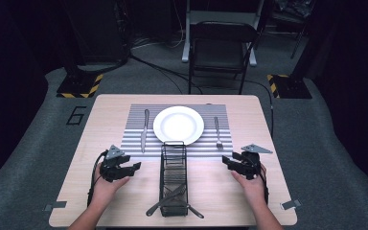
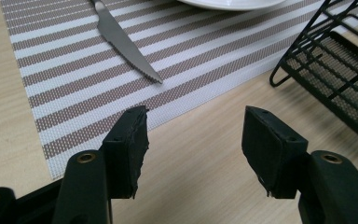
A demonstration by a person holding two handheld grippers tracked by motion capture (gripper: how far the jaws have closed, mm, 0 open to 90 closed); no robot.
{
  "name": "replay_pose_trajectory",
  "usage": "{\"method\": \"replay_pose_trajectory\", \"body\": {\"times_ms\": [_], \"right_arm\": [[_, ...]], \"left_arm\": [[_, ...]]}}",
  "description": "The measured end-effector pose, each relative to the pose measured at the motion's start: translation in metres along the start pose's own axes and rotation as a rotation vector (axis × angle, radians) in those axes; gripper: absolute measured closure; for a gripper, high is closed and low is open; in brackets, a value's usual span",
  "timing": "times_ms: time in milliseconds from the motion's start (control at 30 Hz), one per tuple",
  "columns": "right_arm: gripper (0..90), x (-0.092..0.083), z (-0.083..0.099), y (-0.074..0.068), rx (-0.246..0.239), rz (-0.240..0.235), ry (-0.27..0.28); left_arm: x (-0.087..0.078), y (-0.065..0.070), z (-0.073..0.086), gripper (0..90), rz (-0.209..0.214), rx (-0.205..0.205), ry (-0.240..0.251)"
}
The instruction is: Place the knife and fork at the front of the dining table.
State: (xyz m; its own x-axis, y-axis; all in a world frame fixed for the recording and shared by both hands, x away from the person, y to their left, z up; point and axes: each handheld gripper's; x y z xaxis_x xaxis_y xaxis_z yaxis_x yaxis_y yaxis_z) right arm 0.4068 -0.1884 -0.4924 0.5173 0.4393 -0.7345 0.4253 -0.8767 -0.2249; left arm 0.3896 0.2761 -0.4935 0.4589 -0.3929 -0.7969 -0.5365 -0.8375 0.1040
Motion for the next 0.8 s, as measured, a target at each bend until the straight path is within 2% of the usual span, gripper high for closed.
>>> {"method": "replay_pose_trajectory", "body": {"times_ms": [100, 267, 400, 533, 600, 800], "right_arm": [[43.0, 0.002, 0.000, -0.001, -0.025, 0.001, -0.008], [42.8, 0.007, 0.001, -0.007, -0.071, 0.017, -0.034], [43.5, 0.011, 0.001, -0.014, -0.126, 0.013, -0.052], [44.2, 0.016, 0.002, -0.022, -0.188, 0.012, -0.067], [44.6, 0.017, 0.003, -0.024, -0.198, 0.009, -0.076], [45.4, 0.021, 0.004, -0.029, -0.227, 0.010, -0.088]], "left_arm": [[0.005, -0.002, 0.007, 39.9, 0.005, -0.004, 0.000], [0.011, -0.007, 0.017, 40.0, -0.017, -0.007, -0.005], [0.013, -0.012, 0.023, 40.1, -0.039, -0.014, -0.005], [0.011, -0.016, 0.025, 40.1, -0.041, -0.037, 0.000], [0.011, -0.017, 0.026, 40.0, -0.044, -0.039, 0.003], [0.014, -0.015, 0.027, 39.9, -0.064, 0.003, -0.014]]}}
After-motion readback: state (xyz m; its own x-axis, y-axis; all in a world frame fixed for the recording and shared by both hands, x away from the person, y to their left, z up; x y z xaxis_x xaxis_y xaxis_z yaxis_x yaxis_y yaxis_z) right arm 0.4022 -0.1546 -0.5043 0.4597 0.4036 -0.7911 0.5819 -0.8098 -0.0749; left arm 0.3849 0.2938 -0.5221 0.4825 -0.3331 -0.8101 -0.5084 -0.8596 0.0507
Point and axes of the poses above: each handheld gripper's, and its own axes: x roughly forward along the jaws, z roughly out of its underside, y roughly to its right, and after that the axes turned 14 degrees about -y, right-handed
